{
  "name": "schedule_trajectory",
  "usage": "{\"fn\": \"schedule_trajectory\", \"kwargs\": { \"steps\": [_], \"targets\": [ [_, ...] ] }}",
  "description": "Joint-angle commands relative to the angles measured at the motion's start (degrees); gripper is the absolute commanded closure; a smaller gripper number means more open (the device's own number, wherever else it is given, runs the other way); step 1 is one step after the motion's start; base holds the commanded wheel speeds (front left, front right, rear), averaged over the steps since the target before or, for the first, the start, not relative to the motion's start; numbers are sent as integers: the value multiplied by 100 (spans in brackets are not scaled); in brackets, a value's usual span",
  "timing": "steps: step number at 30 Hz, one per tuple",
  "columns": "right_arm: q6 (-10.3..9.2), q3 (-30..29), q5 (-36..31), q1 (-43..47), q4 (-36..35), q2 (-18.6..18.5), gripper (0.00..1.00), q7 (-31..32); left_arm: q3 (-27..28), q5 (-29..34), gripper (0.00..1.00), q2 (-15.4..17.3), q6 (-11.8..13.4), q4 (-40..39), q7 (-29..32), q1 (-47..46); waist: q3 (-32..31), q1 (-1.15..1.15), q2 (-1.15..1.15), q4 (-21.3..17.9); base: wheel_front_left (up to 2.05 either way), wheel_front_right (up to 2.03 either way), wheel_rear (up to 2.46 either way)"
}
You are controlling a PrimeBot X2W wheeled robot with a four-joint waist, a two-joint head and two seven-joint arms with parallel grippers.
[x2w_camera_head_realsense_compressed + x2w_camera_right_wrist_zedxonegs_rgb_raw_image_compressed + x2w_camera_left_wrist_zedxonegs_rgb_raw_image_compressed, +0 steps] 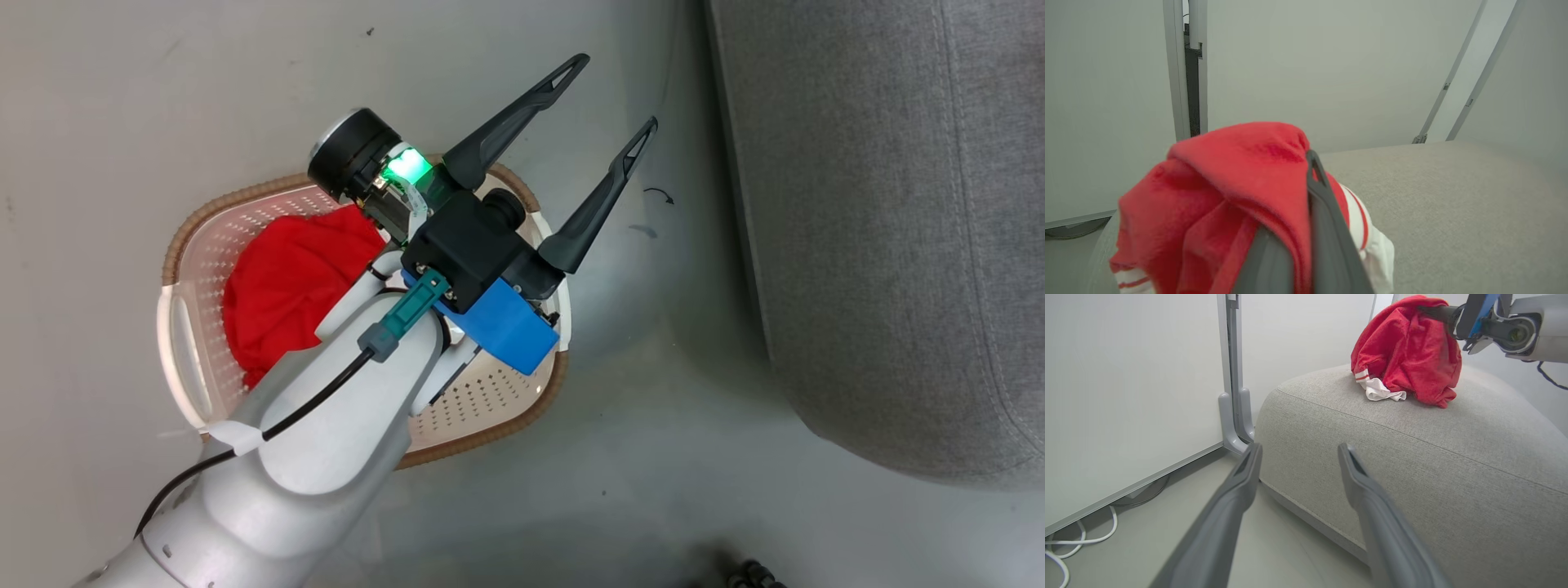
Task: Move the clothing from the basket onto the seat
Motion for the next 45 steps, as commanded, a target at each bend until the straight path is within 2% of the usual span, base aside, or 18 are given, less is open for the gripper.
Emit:
{"fn": "schedule_trajectory", "kwargs": {
  "steps": [1,7,8,9,10,14,21,29,37,45],
  "targets": [
    [3,-16,35,160,144,60,100,-20,2,3,0,1,55,6,-31,-107,-14,-1,0,28,0,0,0],
    [3,-80,101,421,458,188,100,-21,14,-29,0,-1,42,41,-46,-101,-65,-1,0,90,0,0,0],
    [3,-115,102,456,461,214,87,-21,21,-36,0,7,46,50,-51,-90,-91,-1,0,93,0,0,0],
    [3,-136,118,505,460,267,87,-21,30,-44,0,17,53,62,-56,-68,-125,-1,0,88,0,0,0],
    [3,-137,144,566,466,332,0,-20,38,-55,0,27,64,74,-57,-34,-172,-1,0,78,0,0,0],
    [3,-91,98,863,274,489,0,-21,64,-95,0,24,94,136,-68,113,-432,-1,0,40,0,0,0],
    [2,129,52,1915,-427,821,0,-21,184,-173,0,-46,113,123,-77,439,-991,-1,0,124,0,0,0],
    [3,527,36,2883,-1328,1155,0,-22,620,-230,0,-20,172,-19,-78,1105,-1676,-1,0,293,0,0,0],
    [3,1239,25,3450,-2096,1438,0,-21,1363,-195,0,-72,260,-219,-74,1897,-2284,-1,0,584,0,0,0],
    [3,1904,69,3752,-2419,1628,0,-20,2148,-52,0,-253,211,-351,-75,2524,-2713,-1,0,928,0,0,0]
  ]
}}
